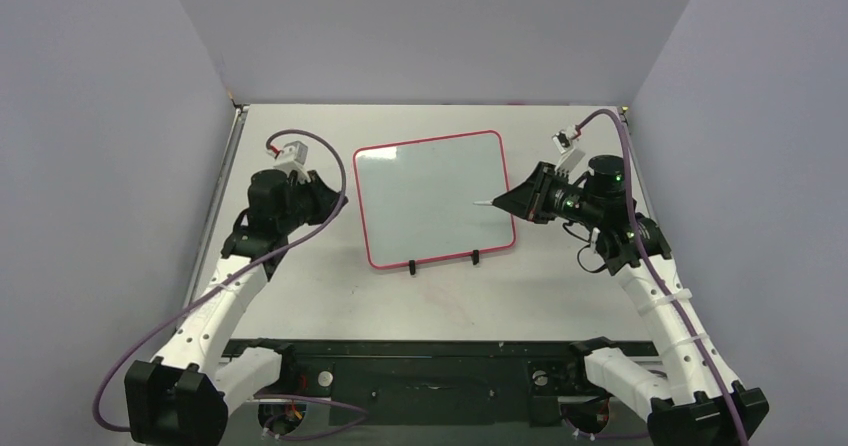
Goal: Write a sentence on the whiteboard
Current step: Open the whiteboard marker at the center of the board, then place the pen cap at the center of the board.
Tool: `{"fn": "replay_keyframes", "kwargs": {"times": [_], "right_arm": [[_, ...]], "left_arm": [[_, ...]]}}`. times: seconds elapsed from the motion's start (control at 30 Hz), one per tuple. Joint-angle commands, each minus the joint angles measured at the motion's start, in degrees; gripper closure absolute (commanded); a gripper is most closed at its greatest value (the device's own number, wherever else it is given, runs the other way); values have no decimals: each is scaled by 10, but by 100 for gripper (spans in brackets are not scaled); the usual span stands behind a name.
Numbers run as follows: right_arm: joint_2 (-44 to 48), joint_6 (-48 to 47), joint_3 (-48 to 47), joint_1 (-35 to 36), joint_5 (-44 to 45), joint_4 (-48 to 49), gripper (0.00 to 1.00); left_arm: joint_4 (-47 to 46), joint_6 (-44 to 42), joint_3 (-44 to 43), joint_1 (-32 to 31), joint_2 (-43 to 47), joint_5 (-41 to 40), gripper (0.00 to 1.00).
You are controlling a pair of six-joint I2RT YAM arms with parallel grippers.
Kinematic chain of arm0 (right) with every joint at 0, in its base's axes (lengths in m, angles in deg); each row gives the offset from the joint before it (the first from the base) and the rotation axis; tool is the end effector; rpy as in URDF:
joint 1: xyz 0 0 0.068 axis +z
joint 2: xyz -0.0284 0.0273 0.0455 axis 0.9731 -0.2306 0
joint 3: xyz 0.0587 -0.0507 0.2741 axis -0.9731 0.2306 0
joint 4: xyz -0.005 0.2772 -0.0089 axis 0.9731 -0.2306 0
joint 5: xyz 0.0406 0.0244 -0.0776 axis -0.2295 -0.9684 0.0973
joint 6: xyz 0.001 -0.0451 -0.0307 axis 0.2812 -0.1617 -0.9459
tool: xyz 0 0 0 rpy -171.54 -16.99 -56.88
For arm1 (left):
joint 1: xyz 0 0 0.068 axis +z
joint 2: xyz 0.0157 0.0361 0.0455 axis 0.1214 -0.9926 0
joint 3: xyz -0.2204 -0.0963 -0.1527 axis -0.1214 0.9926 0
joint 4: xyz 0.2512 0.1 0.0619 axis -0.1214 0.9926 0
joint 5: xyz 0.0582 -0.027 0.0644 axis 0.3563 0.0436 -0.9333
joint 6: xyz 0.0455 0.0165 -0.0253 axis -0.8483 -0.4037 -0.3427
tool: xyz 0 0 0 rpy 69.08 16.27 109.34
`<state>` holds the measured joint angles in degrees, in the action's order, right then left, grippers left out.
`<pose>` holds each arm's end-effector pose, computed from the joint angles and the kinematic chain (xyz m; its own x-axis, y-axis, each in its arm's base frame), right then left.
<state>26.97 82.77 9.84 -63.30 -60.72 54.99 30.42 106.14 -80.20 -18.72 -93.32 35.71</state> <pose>0.2041 0.0740 0.3720 -0.7681 0.2616 -0.5845 -0.3995 0.5175 0.7567 0.2424 -0.0622 0.3118 -0.5510 -0.3248 -0.7687 0.2566 0.8106 -0.5264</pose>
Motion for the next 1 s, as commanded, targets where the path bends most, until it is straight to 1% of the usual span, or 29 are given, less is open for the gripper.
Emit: {"fn": "replay_keyframes", "kwargs": {"times": [0.0,0.1,0.2,0.37,0.6,0.67,0.8,0.97], "right_arm": [[13,-27,-16,12,54,-13,100],[16,-32,-11,16,75,-20,100],[14,-34,-8,17,86,-23,100],[9,-37,-8,18,93,-25,100],[12,-41,-4,21,117,-33,100],[15,-43,-1,21,123,-36,100],[20,-46,2,22,132,-42,100],[20,-51,2,23,137,-46,100]], "left_arm": [[7,73,53,9,27,-188,100],[24,87,84,10,36,-247,100],[46,127,112,10,40,-322,100],[49,177,153,10,33,-376,100],[65,185,151,10,-34,-383,100],[62,190,152,10,-48,-378,97],[55,204,157,10,-66,-376,88],[43,215,173,10,-70,-385,84]]}}
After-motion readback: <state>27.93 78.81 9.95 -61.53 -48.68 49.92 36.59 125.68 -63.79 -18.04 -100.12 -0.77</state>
